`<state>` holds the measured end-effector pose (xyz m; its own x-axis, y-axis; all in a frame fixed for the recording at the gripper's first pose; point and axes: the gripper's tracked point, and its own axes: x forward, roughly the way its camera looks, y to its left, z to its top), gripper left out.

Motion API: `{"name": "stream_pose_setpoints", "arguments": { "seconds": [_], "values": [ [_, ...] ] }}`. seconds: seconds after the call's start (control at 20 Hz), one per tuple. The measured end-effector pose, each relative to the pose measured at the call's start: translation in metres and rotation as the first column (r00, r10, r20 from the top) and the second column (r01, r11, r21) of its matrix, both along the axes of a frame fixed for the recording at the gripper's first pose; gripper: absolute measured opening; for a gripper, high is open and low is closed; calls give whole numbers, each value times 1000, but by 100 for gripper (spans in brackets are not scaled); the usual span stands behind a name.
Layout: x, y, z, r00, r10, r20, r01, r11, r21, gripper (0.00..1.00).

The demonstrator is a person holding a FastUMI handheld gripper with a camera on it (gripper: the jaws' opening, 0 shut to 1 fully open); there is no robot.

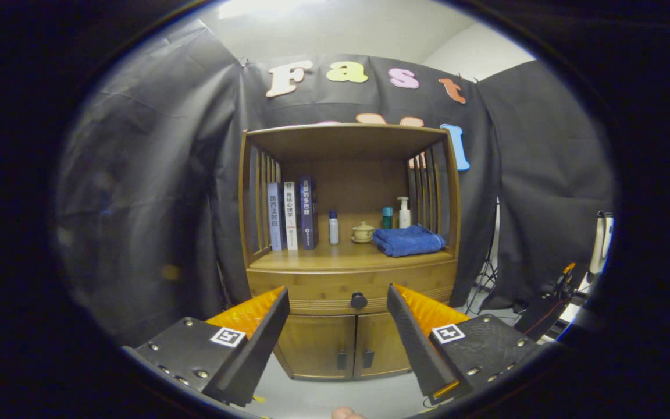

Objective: Pull open the drawer, take out the items inside it, and place them on the countertop above the cabinet.

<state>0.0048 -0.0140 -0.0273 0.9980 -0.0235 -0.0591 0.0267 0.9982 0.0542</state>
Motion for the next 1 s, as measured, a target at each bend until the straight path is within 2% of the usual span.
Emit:
{"name": "stream_pose_setpoints", "arguments": {
  "seconds": [0.35,0.55,0.75,1.0],
  "values": [
    [27,-5,-16,1000,-3,-13,3,1000,31,100],
    [58,-14,-39,1000,-3,-27,3,1000,-9,100],
    [98,-24,-82,999,14,-53,-15,1000,-17,100],
    [169,-43,-123,999,-7,-37,6,1000,-23,100]
  ]
}}
